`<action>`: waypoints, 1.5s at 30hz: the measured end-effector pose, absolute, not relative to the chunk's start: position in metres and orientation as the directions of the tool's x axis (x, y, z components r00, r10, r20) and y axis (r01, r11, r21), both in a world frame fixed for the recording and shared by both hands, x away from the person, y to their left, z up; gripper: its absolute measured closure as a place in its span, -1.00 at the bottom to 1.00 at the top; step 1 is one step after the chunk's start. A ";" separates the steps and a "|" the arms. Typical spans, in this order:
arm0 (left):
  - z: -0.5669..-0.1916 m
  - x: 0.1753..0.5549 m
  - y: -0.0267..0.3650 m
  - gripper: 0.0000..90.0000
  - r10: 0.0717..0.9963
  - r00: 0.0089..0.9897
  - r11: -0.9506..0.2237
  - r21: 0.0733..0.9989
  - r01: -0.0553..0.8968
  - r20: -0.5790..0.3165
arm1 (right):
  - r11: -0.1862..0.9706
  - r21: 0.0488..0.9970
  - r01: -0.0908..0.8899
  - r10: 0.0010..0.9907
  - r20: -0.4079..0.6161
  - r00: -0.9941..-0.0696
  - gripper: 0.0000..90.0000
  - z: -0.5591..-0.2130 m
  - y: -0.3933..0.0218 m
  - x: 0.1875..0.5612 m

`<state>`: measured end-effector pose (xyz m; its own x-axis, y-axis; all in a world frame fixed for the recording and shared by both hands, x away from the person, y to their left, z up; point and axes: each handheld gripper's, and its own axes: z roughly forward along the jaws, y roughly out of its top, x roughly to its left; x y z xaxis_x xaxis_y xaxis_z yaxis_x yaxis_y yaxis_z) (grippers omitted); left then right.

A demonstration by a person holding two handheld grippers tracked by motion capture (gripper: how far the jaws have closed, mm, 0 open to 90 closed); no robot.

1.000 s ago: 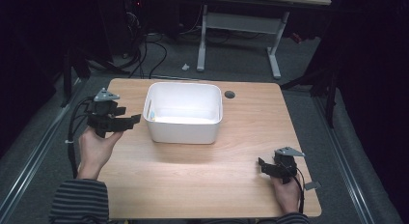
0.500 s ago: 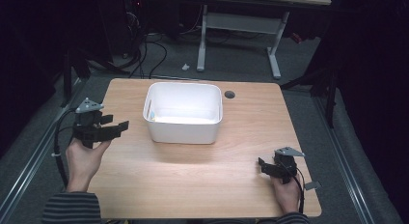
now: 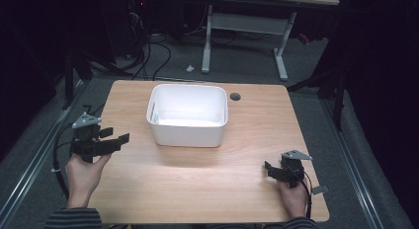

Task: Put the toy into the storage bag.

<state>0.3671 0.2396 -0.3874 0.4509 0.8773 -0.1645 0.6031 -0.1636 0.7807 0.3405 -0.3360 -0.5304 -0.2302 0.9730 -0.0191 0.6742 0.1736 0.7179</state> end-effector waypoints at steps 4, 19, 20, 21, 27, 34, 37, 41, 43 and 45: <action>-0.395 0.364 0.242 -0.24 0.877 0.446 -0.156 0.775 0.613 -0.176 | 0.173 0.718 0.674 0.973 -0.018 -0.230 -0.43 -0.530 -0.336 0.340; -0.423 0.357 0.242 -0.24 0.878 0.442 -0.159 0.761 0.629 -0.182 | 0.174 0.718 0.674 0.973 -0.019 -0.230 -0.43 -0.530 -0.336 0.340; -0.424 0.357 0.242 -0.24 0.878 0.443 -0.160 0.759 0.631 -0.182 | 0.173 0.718 0.674 0.973 -0.019 -0.230 -0.43 -0.530 -0.336 0.340; -0.426 0.356 0.242 -0.24 0.877 0.442 -0.159 0.757 0.634 -0.186 | 0.173 0.717 0.675 0.973 -0.019 -0.229 -0.43 -0.530 -0.336 0.340; -0.436 0.356 0.242 -0.25 0.878 0.435 -0.148 0.751 0.643 -0.199 | 0.173 0.718 0.675 0.973 -0.019 -0.229 -0.43 -0.530 -0.336 0.340; -0.447 0.355 0.240 -0.25 0.879 0.434 -0.157 0.738 0.657 -0.199 | 0.173 0.718 0.675 0.973 -0.018 -0.229 -0.43 -0.530 -0.336 0.340; -0.452 0.355 0.239 -0.25 0.879 0.431 -0.154 0.734 0.661 -0.205 | 0.172 0.718 0.675 0.973 -0.018 -0.229 -0.43 -0.530 -0.336 0.340; -0.458 0.354 0.237 -0.28 0.880 0.432 -0.160 0.733 0.661 -0.197 | 0.172 0.717 0.675 0.973 -0.019 -0.229 -0.43 -0.530 -0.336 0.340; -0.462 0.354 0.236 -0.28 0.881 0.430 -0.162 0.730 0.664 -0.196 | 0.173 0.718 0.674 0.973 -0.019 -0.229 -0.43 -0.530 -0.336 0.340; -0.466 0.355 0.234 -0.29 0.882 0.428 -0.161 0.728 0.667 -0.197 | 0.173 0.718 0.675 0.973 -0.019 -0.229 -0.43 -0.530 -0.336 0.340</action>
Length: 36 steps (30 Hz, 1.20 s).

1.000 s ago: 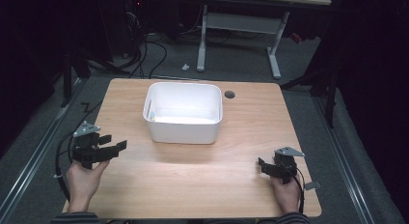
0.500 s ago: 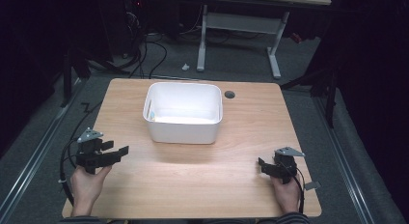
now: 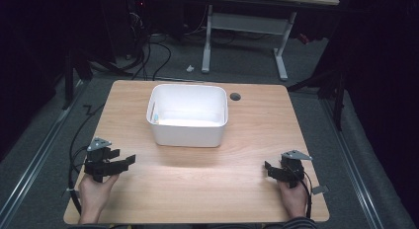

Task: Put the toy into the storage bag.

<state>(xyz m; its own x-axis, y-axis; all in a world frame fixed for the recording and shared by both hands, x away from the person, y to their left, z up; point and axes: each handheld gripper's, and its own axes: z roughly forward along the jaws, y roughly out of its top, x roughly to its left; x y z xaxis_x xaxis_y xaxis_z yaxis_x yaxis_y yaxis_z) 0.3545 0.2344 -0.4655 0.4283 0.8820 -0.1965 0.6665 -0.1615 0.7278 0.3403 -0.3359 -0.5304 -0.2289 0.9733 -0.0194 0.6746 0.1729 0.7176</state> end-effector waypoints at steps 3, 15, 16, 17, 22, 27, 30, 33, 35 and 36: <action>-0.471 0.355 0.232 -0.29 0.884 0.425 -0.161 0.725 0.670 -0.196 | 0.172 0.718 0.675 0.973 -0.019 -0.229 -0.43 -0.530 -0.336 0.340; -0.495 0.358 0.222 -0.31 0.890 0.422 -0.189 0.701 0.687 -0.174 | 0.173 0.718 0.675 0.973 -0.019 -0.229 -0.43 -0.530 -0.336 0.340; -0.497 0.358 0.221 -0.31 0.890 0.422 -0.193 0.699 0.689 -0.171 | 0.173 0.718 0.675 0.973 -0.019 -0.229 -0.43 -0.530 -0.336 0.340; -0.499 0.358 0.220 -0.31 0.892 0.421 -0.195 0.698 0.690 -0.167 | 0.173 0.718 0.675 0.973 -0.019 -0.229 -0.43 -0.530 -0.336 0.340; -0.508 0.360 0.216 -0.31 0.897 0.415 -0.206 0.689 0.695 -0.151 | 0.173 0.718 0.675 0.973 -0.019 -0.229 -0.43 -0.530 -0.336 0.340; -0.517 0.361 0.212 -0.32 0.902 0.411 -0.216 0.688 0.693 -0.130 | 0.172 0.718 0.675 0.973 -0.019 -0.228 -0.43 -0.530 -0.336 0.340; -0.522 0.361 0.209 -0.32 0.905 0.409 -0.221 0.691 0.688 -0.119 | 0.173 0.718 0.675 0.973 -0.019 -0.229 -0.43 -0.530 -0.336 0.340; -0.525 0.361 0.206 -0.32 0.909 0.404 -0.222 0.700 0.679 -0.103 | 0.173 0.717 0.675 0.973 -0.019 -0.229 -0.43 -0.530 -0.336 0.340; -0.527 0.361 0.204 -0.32 0.911 0.404 -0.230 0.706 0.670 -0.086 | 0.172 0.717 0.675 0.973 -0.019 -0.229 -0.43 -0.530 -0.336 0.340; -0.528 0.361 0.203 -0.32 0.912 0.404 -0.237 0.710 0.663 -0.073 | 0.172 0.718 0.675 0.973 -0.019 -0.228 -0.43 -0.530 -0.336 0.340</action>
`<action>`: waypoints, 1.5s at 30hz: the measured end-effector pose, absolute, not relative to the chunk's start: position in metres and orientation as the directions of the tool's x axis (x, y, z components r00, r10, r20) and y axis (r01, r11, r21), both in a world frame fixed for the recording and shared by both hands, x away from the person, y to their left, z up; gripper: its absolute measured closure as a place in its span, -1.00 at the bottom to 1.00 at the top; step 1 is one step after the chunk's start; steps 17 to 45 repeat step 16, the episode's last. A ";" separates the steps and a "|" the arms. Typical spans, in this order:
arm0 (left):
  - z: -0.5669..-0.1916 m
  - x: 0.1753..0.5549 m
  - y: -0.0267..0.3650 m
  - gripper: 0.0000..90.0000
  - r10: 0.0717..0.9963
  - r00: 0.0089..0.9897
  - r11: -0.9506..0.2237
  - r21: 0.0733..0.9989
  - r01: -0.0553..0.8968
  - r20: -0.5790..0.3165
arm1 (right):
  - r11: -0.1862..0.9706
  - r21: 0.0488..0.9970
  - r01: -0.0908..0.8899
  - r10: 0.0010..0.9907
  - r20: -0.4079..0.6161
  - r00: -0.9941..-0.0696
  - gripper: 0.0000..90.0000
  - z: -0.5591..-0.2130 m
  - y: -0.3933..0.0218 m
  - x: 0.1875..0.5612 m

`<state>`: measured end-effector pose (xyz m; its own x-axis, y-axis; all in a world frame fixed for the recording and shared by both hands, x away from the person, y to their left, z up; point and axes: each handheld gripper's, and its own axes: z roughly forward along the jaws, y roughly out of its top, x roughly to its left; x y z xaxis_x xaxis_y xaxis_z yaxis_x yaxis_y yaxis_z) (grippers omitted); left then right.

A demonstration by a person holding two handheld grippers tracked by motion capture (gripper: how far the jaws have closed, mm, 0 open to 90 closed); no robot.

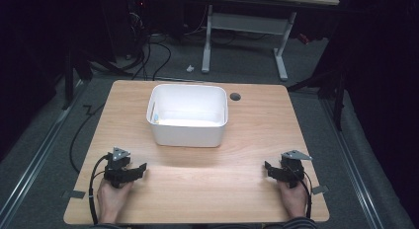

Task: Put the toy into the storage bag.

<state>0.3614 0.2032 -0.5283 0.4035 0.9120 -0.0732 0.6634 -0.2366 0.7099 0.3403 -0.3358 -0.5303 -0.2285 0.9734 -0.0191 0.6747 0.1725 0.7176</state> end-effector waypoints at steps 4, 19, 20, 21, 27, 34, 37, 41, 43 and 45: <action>-0.533 0.362 0.199 -0.32 0.920 0.389 -0.236 0.727 0.644 -0.046 | 0.173 0.717 0.675 0.973 -0.019 -0.229 -0.43 -0.530 -0.336 0.340; -0.537 0.365 0.196 -0.42 0.931 0.366 -0.236 0.739 0.631 -0.015 | 0.173 0.717 0.675 0.973 -0.019 -0.229 -0.43 -0.530 -0.336 0.340; -0.537 0.365 0.196 -0.42 0.931 0.366 -0.236 0.739 0.631 -0.015 | 0.173 0.717 0.675 0.973 -0.019 -0.229 -0.43 -0.530 -0.336 0.340; -0.537 0.365 0.196 -0.42 0.931 0.366 -0.236 0.739 0.631 -0.015 | 0.173 0.717 0.675 0.973 -0.019 -0.229 -0.43 -0.530 -0.336 0.340; -0.537 0.365 0.196 -0.42 0.931 0.366 -0.236 0.739 0.631 -0.015 | 0.173 0.717 0.675 0.973 -0.019 -0.229 -0.43 -0.530 -0.336 0.340; -0.537 0.365 0.196 -0.42 0.931 0.366 -0.236 0.739 0.631 -0.015 | 0.173 0.717 0.675 0.973 -0.019 -0.229 -0.43 -0.530 -0.336 0.340; -0.537 0.365 0.196 -0.42 0.931 0.366 -0.236 0.739 0.631 -0.015 | 0.173 0.717 0.675 0.973 -0.019 -0.229 -0.43 -0.530 -0.336 0.340; -0.537 0.365 0.196 -0.42 0.931 0.366 -0.236 0.739 0.631 -0.015 | 0.173 0.717 0.675 0.973 -0.019 -0.229 -0.43 -0.530 -0.336 0.340; -0.537 0.365 0.196 -0.42 0.931 0.366 -0.236 0.739 0.631 -0.015 | 0.173 0.717 0.675 0.973 -0.019 -0.229 -0.43 -0.530 -0.336 0.340; -0.537 0.365 0.196 -0.42 0.931 0.366 -0.236 0.739 0.631 -0.015 | 0.173 0.717 0.675 0.973 -0.019 -0.229 -0.43 -0.530 -0.336 0.340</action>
